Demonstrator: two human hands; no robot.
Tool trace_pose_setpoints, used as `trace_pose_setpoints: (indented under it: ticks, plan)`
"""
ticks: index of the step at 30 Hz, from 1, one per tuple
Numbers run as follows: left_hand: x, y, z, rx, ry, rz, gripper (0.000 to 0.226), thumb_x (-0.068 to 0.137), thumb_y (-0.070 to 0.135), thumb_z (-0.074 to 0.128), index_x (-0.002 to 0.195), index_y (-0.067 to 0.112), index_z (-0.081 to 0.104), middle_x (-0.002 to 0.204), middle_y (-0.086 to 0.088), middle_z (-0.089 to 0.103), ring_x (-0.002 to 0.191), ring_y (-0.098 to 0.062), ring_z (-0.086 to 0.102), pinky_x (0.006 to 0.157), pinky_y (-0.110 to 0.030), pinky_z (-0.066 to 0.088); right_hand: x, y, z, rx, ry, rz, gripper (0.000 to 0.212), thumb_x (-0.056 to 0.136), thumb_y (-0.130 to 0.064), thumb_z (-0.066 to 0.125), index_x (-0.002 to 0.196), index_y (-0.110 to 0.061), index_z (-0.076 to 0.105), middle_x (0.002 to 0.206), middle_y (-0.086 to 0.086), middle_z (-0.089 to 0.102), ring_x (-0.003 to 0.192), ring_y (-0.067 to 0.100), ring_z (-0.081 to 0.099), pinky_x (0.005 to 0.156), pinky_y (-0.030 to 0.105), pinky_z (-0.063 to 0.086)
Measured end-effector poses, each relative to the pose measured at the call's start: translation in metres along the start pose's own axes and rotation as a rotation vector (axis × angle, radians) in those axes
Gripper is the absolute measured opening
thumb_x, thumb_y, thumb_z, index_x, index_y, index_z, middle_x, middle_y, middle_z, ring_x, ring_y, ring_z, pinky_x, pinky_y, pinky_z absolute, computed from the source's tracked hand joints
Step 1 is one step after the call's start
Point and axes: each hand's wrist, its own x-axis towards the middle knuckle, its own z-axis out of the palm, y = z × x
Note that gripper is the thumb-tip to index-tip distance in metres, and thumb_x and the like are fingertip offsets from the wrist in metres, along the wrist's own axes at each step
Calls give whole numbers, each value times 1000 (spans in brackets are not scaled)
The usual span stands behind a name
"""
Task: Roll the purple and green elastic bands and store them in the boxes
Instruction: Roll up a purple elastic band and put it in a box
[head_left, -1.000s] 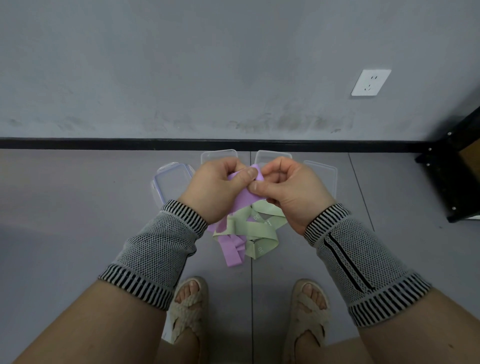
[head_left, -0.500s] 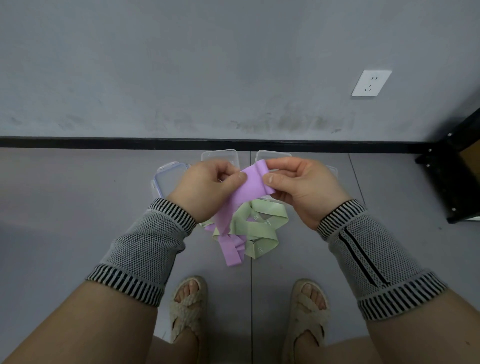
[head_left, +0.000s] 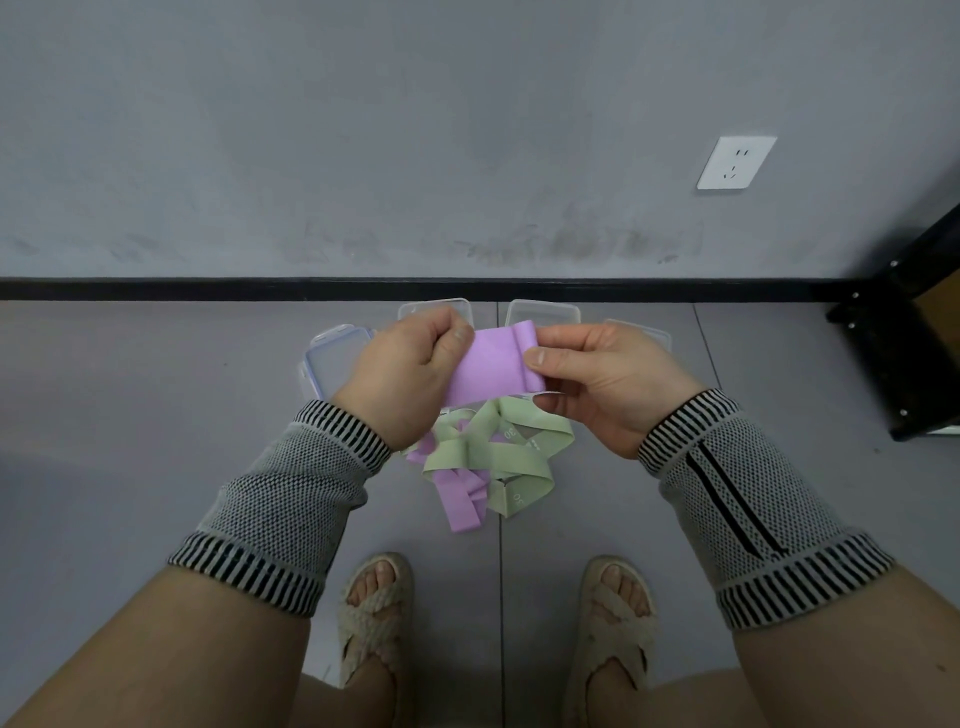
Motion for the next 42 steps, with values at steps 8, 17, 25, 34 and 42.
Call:
trace_pose_setpoints:
  ticks: [8,17,25,34,42]
  plan:
    - [-1,2,1,-1,-3,-32,28,98,27,40,71,21,47,46,7,49,50,-6,49,46,-16,29,-2,-2,0,6,29,-6,10,86,1,59,86,-7,66,64,1,63,58,11,55,53,17,47]
    - [-1,8,1,-9,-2,-19,29,98,24,42,69,21,48,49,8,43,45,1,47,43,-12,29,-1,-2,6,23,62,-16,13,80,5,64,78,-6,58,55,1,60,47,8,52,44,16,42]
    - [-1,9,0,-89,-16,-25,30,96,23,45,66,22,48,60,7,48,53,-6,41,53,-21,33,2,0,10,18,96,-32,24,76,7,68,71,-10,51,54,4,55,43,9,47,44,19,38]
    - [-1,23,0,-275,-1,-156,21,82,32,69,75,13,67,56,7,58,40,5,48,41,-7,33,6,7,19,-43,143,-96,28,71,7,73,73,-11,51,60,6,52,53,16,47,50,24,38]
    - [-1,20,-5,-405,44,-205,14,83,23,69,74,11,69,62,3,63,48,1,52,45,-10,39,1,4,14,18,28,-105,12,81,0,66,87,-10,62,77,9,66,70,19,61,70,31,51]
